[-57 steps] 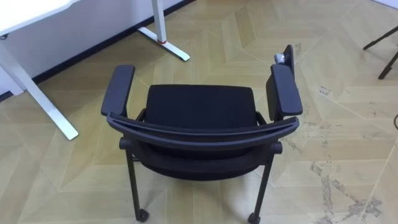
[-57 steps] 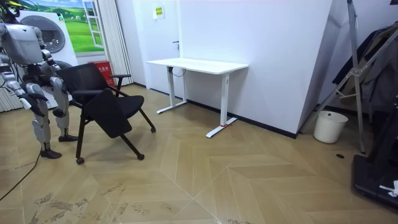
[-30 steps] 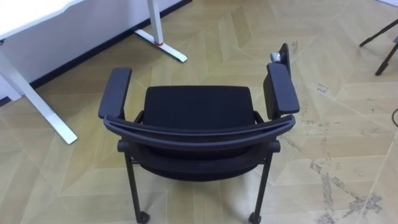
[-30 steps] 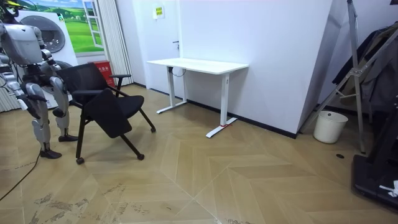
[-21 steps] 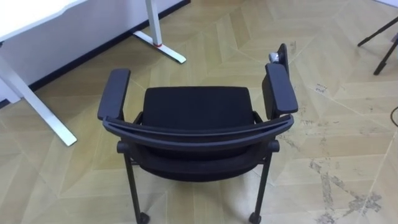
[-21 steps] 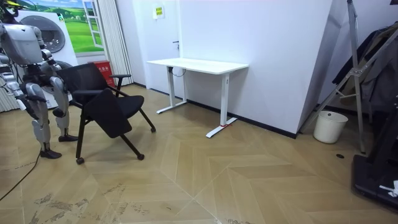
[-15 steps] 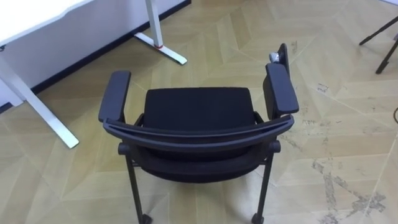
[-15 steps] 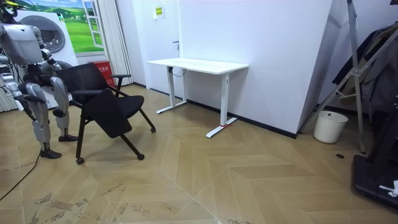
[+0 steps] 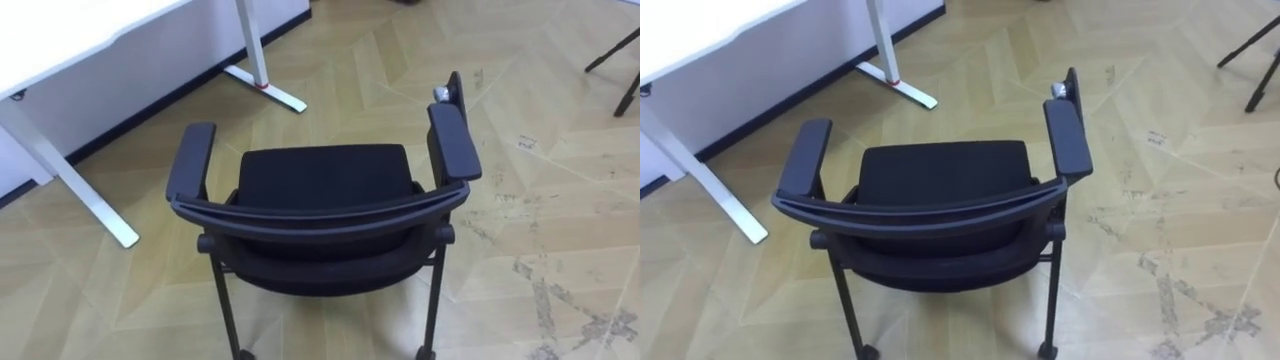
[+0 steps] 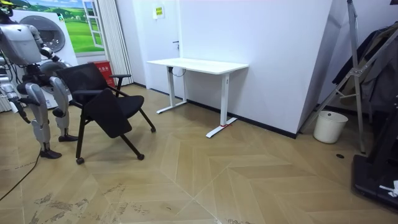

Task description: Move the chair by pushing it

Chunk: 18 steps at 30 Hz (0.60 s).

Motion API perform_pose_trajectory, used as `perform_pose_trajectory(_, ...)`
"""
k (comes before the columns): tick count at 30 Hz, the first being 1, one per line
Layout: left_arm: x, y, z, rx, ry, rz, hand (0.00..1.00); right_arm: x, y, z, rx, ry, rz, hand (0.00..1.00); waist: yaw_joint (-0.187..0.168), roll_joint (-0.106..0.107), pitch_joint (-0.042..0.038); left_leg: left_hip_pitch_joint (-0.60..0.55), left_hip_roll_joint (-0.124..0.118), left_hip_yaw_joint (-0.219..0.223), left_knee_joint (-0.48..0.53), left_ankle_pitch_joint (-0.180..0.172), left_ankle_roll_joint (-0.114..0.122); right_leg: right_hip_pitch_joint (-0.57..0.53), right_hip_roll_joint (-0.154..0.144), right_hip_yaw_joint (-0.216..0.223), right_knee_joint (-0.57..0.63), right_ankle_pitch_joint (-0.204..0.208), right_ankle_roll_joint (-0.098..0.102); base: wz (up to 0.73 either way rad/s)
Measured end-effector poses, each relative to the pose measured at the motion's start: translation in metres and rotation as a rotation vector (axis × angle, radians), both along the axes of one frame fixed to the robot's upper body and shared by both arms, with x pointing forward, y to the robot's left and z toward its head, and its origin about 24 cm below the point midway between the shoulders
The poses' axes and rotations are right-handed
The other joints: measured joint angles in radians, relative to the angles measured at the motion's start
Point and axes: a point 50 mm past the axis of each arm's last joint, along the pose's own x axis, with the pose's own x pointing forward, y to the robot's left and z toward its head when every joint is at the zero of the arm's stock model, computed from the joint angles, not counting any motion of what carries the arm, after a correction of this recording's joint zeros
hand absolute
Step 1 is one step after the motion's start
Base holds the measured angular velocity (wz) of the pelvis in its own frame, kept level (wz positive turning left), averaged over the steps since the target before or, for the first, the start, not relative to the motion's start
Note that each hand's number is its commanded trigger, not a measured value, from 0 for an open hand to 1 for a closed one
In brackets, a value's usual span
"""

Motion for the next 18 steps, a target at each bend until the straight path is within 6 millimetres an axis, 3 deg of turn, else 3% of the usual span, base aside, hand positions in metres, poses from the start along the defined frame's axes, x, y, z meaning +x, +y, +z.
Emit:
perform_pose_trajectory(10, 0.060, 0.006, 0.042, 0.326, -0.100, -0.321, 0.00, 0.007, -0.005, 0.001, -0.012, 0.007, 0.036, 0.00, -0.023, 0.018, -0.0076, -0.004, -0.001, -0.013, 0.005, 0.000, 0.000, 0.001, 0.001, 0.003, 0.000, 0.000, 0.000, 0.03)
perform_pose_trajectory(16, 0.087, -0.007, 0.059, 0.452, -0.123, -0.483, 0.00, 0.008, -0.006, 0.001, -0.006, 0.007, 0.018, 0.00, -0.028, 0.029, -0.0093, -0.005, -0.001, -0.013, 0.006, 0.000, 0.000, 0.002, 0.001, 0.000, 0.000, 0.000, 0.000, 0.00)
perform_pose_trajectory(18, 0.101, -0.014, 0.075, 0.525, -0.164, -0.563, 0.00, 0.009, -0.006, 0.002, -0.004, 0.005, 0.019, 0.00, -0.028, 0.026, -0.0080, -0.010, -0.001, -0.013, 0.010, 0.000, 0.000, 0.000, 0.001, 0.000, 0.000, 0.000, 0.000, 0.00)
